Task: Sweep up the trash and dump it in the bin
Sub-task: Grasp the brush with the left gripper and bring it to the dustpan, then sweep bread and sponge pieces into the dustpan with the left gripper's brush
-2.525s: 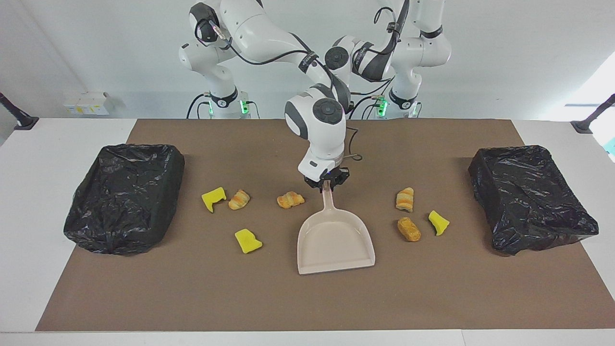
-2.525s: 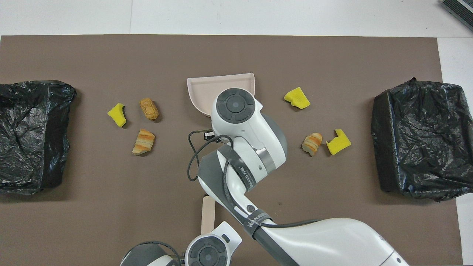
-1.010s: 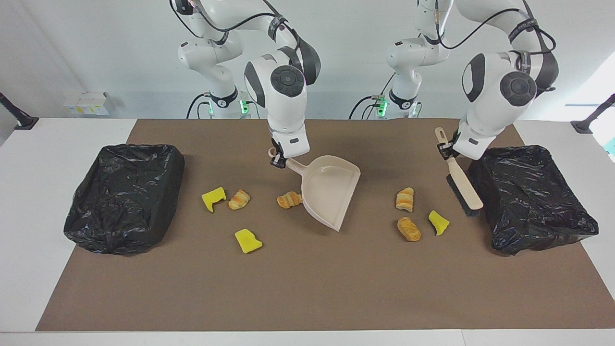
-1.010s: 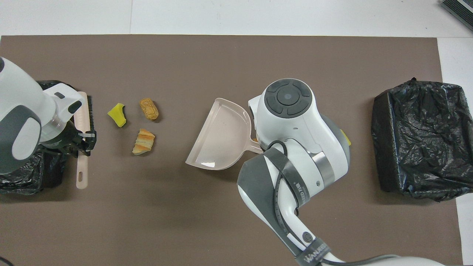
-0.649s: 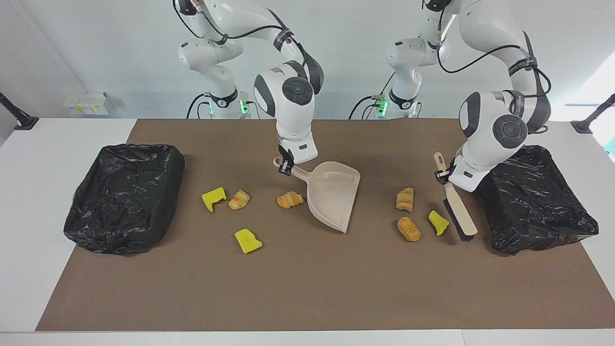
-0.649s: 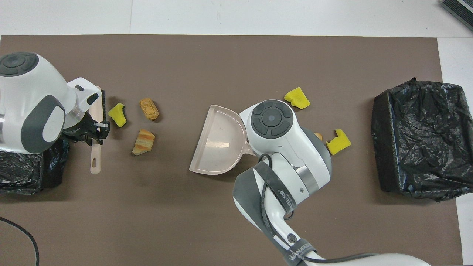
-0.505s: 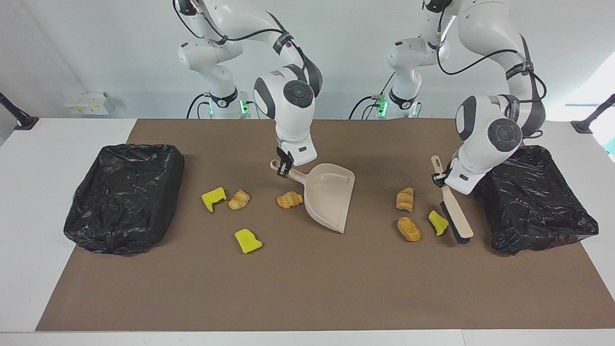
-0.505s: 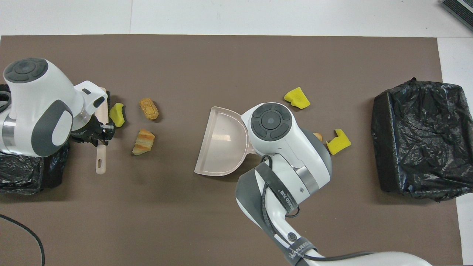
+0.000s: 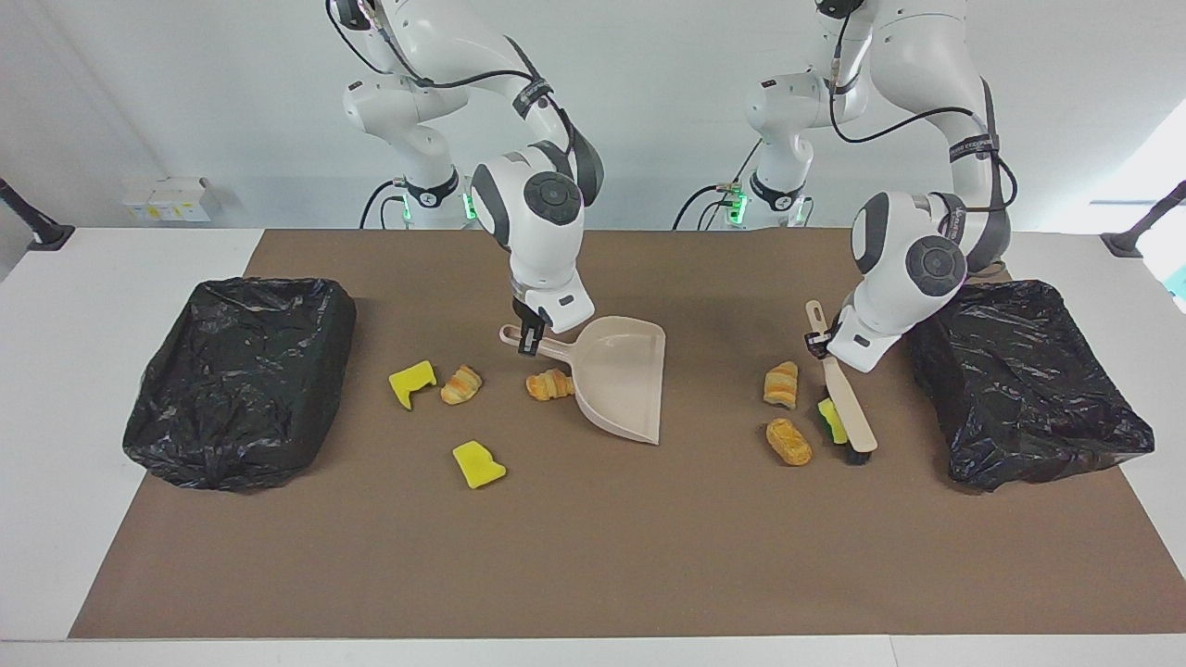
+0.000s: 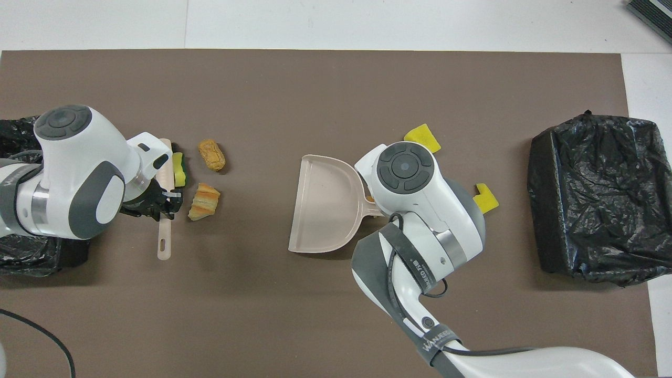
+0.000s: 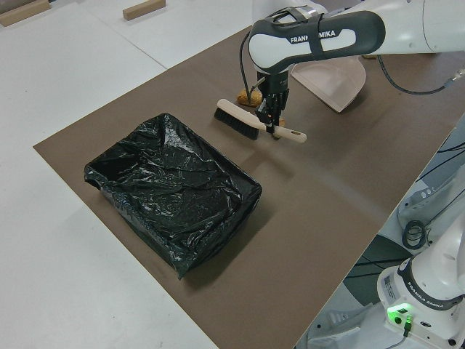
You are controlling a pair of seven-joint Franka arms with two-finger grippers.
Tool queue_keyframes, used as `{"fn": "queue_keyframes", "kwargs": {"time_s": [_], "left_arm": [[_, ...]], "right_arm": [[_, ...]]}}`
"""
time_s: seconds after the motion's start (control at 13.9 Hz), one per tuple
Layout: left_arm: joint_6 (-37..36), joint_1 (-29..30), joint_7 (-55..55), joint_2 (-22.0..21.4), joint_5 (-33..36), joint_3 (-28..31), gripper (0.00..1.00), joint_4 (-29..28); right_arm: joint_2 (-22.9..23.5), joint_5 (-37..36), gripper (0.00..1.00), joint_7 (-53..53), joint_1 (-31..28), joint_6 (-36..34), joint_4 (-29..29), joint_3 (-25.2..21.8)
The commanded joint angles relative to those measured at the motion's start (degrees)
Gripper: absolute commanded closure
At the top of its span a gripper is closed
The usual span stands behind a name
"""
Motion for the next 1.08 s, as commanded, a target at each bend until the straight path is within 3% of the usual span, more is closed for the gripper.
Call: {"fn": "queue_keyframes", "kwargs": {"time_s": [0.0, 0.36, 0.87, 1.01], "left_arm": [[1.55, -3.39, -0.11, -2.27, -3.53, 0.51, 1.00, -2.95], [2.25, -9.10, -0.19, -3.50, -9.76, -0.19, 1.00, -4.36], [4.71, -9.55, -9.07, -3.24, -15.04, -13.53, 1.00, -3.48], [4.54, -9.55, -10.21, -3.23, -18.02, -14.60, 1.00, -2.26]], "right_arm": [[-1.47, -1.36, 1.00, -1.39, -0.63, 1.25, -1.94, 0.48], [-0.76, -1.28, 1.00, -0.86, 0.07, 2.75, -2.03, 0.48], [0.29, -1.01, 1.00, 0.63, 0.95, 4.33, -2.29, 0.57], [0.29, -0.93, 1.00, 0.72, 0.95, 4.33, -2.29, 0.57]]}}
